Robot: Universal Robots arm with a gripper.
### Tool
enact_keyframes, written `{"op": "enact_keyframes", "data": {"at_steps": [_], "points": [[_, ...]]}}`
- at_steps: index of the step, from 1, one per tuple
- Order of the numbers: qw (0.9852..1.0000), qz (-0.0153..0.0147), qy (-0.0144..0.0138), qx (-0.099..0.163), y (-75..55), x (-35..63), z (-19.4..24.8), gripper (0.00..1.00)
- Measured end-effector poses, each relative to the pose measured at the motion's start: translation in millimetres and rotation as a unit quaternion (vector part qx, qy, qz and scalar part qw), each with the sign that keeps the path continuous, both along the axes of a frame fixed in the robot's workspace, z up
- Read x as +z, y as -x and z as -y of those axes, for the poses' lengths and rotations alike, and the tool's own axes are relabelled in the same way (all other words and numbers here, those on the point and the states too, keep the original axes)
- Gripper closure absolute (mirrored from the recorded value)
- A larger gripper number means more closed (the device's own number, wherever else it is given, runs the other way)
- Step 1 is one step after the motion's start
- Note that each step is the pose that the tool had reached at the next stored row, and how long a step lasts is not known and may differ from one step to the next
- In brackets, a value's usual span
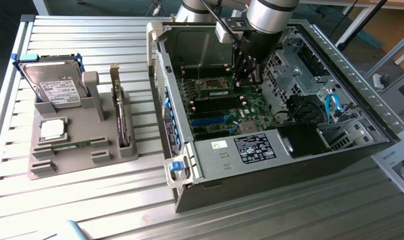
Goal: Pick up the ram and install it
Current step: 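Insert the ram into the slot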
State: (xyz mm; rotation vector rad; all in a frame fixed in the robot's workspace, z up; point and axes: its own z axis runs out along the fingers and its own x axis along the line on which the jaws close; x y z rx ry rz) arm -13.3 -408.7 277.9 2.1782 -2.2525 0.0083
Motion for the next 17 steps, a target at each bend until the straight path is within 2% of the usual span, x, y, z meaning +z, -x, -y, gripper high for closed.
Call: {"op": "enact_keyframes", "data": {"at_steps": [12,17], "points": [[1.0,0.0,0.0001,0.005,0.0,-3.2,0.0,0.88],[1.0,0.0005,0.0,0.005,0.0,-8.1,0.0,0.88]]}}
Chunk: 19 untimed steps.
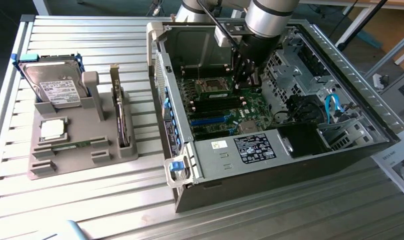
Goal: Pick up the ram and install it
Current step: 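Insert the ram into the slot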
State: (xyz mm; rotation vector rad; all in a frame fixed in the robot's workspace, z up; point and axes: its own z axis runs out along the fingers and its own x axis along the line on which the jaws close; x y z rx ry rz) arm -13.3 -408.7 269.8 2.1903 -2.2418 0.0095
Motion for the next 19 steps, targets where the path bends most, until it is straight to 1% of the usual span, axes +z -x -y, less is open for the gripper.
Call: {"op": "enact_keyframes", "data": {"at_steps": [19], "points": [[1.0,0.0003,0.0,0.0,0.0,-24.7,0.0,0.88]]}}
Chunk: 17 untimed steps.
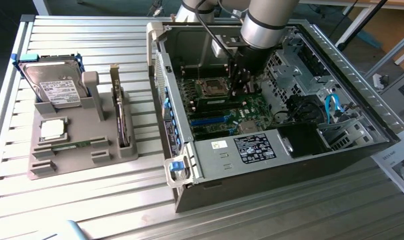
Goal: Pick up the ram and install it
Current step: 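Insert the ram into the slot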
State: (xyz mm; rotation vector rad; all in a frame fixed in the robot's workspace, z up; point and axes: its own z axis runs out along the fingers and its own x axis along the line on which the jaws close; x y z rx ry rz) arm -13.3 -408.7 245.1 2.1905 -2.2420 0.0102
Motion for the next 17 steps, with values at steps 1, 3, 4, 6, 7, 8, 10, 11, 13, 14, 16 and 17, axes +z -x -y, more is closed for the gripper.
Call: {"op": "enact_keyframes", "data": {"at_steps": [1,3,4,6,7,8,10,11,13,14,16,17], "points": [[1.0,0.0,0.0,0.0,0.0,-1.7,0.0,0.88],[1.0,0.0,0.0001,0.0,0.0,-3.2,0.0,0.88],[1.0,0.0,0.0001,0.0,0.0,-3.2,0.1,0.88],[1.0,0.0,0.0,0.0,0.1,-3.3,0.0,0.88],[1.0,0.0001,0.0,0.0,0.1,-3.4,0.0,0.88],[1.0,0.0001,0.0,0.0,0.1,-3.4,0.0,0.88],[1.0,0.0003,0.0,0.0,0.4,-3.4,0.0,0.88],[1.0,0.0005,-0.0001,0.0,0.5,-3.4,0.0,0.88],[1.0,0.0006,0.0,0.0,1.1,-3.4,0.0,0.88],[1.0,0.0007,0.0,0.0,1.2,-3.4,0.0,0.88],[1.0,0.0007,0.0,0.0,1.3,-3.4,0.0,0.88],[1.0,0.0007,0.0,0.001,1.3,-3.4,0.0,0.88]]}}
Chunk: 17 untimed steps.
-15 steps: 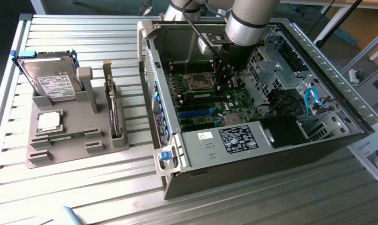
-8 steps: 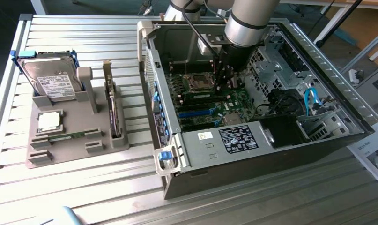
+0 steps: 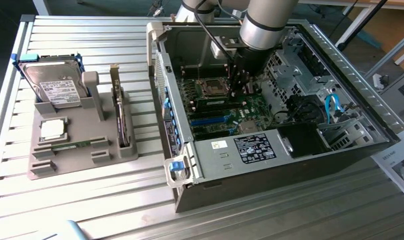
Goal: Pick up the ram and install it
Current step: 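Insert the ram into the slot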
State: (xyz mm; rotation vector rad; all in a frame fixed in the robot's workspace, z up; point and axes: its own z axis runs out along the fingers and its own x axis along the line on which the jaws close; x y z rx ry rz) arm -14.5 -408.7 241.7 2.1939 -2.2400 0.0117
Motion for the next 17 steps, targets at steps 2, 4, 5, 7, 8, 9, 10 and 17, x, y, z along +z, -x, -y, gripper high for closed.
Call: {"op": "enact_keyframes", "data": {"at_steps": [2,4,5,7,8,9,10,17], "points": [[1.0,0.0,0.0,0.001,0.0,0.0,0.0,0.88],[1.0,0.0,0.0,0.004,0.0,0.0,0.0,0.88],[1.0,0.0,0.0,0.005,0.0,0.0,0.0,0.88],[1.0,0.0,0.0,0.006,0.0,0.0,0.0,0.88],[1.0,0.0,0.0,0.007,0.0,0.0,0.0,0.88],[1.0,0.0,0.0,0.007,0.0,0.0,0.0,0.88],[1.0,0.0,0.0,0.007,0.0,0.0,0.0,0.88],[1.0,0.0,0.0,0.007,0.0,-1.0,0.0,0.88]]}}
